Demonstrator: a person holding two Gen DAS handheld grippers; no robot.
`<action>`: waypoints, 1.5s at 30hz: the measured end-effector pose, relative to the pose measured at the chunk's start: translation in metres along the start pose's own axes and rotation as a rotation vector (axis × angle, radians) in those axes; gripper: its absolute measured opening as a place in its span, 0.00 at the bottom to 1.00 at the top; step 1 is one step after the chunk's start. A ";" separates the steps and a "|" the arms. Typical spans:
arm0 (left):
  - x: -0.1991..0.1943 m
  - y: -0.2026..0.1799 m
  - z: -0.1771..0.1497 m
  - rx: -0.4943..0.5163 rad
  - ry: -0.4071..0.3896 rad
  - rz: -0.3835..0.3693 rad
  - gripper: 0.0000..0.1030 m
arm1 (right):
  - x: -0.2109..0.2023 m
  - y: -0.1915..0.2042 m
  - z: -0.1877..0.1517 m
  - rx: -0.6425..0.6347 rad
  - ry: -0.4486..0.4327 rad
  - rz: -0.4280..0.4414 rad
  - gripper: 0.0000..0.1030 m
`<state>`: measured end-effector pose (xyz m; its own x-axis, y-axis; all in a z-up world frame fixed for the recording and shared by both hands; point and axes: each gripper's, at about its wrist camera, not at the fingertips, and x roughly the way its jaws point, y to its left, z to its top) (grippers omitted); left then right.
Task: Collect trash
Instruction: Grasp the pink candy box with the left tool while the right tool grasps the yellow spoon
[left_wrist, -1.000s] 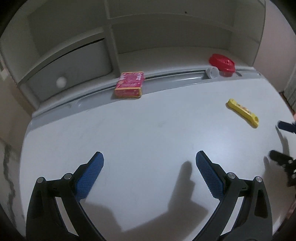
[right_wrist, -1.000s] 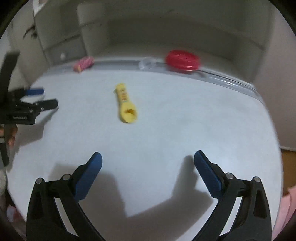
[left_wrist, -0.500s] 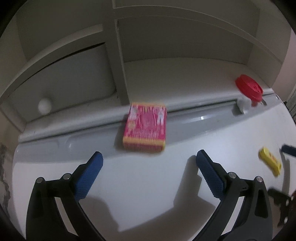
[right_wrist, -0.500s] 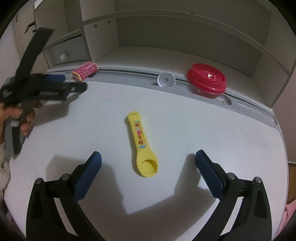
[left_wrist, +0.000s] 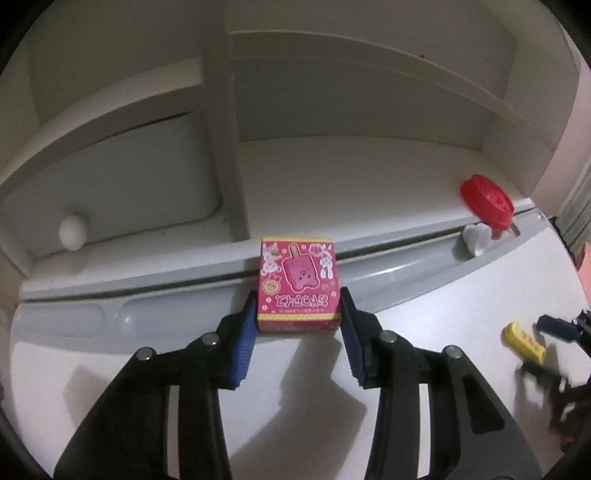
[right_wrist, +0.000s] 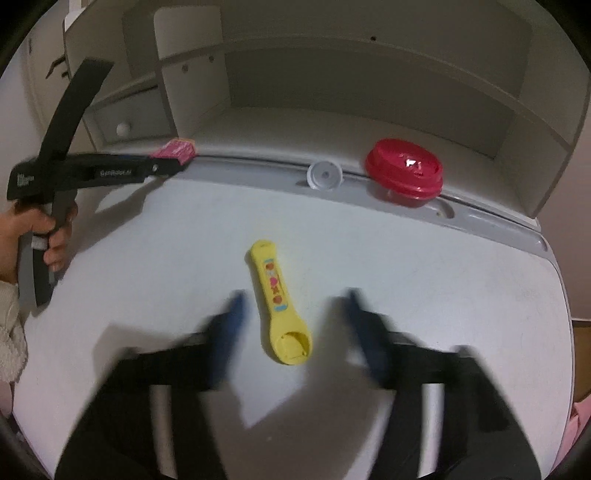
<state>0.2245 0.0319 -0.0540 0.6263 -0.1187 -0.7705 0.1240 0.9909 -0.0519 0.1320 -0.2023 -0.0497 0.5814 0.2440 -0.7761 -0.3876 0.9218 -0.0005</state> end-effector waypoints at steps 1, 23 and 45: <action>-0.002 -0.002 -0.001 0.015 -0.004 0.009 0.40 | 0.000 0.001 0.000 0.001 -0.002 -0.008 0.17; -0.029 0.000 -0.009 0.035 -0.045 -0.013 0.40 | -0.007 0.007 -0.007 0.064 -0.035 -0.088 0.16; -0.026 0.003 -0.007 0.029 -0.045 -0.030 0.40 | 0.010 0.016 0.015 0.026 0.071 -0.023 0.13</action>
<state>0.2031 0.0384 -0.0386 0.6561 -0.1522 -0.7392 0.1650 0.9847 -0.0562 0.1423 -0.1804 -0.0478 0.5376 0.2017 -0.8187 -0.3551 0.9348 -0.0029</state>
